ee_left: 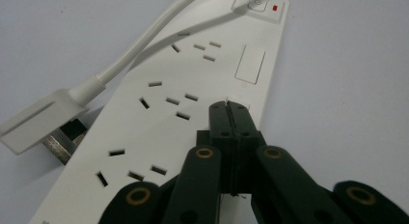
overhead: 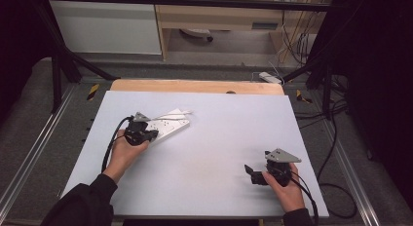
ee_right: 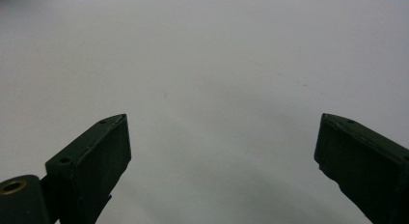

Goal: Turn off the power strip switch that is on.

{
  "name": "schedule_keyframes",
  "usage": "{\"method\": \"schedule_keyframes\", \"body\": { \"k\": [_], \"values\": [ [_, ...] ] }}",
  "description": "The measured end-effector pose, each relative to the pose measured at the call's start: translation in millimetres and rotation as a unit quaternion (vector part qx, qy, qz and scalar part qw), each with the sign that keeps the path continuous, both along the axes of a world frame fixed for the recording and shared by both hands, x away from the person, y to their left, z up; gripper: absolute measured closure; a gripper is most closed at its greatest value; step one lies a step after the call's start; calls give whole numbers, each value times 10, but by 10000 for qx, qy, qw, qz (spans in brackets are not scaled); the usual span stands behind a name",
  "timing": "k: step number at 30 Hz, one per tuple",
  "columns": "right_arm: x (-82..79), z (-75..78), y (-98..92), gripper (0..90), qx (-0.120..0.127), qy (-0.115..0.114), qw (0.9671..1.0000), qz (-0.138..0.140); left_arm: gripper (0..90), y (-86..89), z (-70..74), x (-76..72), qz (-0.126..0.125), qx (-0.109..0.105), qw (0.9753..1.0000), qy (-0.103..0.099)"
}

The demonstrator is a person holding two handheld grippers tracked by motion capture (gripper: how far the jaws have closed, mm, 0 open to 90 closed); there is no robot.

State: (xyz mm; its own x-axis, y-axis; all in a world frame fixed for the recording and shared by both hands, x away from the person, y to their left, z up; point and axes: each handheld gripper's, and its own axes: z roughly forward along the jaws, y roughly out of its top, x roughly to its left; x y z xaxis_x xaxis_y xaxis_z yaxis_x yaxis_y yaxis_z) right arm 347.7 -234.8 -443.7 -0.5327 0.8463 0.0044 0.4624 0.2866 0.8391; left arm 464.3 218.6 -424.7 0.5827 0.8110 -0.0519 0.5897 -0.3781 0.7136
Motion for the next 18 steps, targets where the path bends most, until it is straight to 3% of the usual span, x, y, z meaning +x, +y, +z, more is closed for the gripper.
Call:
{"method": "schedule_keyframes", "body": {
  "k": [18],
  "values": [
    [-2,5,-3,60,-6,-39,10000,15,900,-28,0,4,-15,-23,10000,-22]
  ]
}}
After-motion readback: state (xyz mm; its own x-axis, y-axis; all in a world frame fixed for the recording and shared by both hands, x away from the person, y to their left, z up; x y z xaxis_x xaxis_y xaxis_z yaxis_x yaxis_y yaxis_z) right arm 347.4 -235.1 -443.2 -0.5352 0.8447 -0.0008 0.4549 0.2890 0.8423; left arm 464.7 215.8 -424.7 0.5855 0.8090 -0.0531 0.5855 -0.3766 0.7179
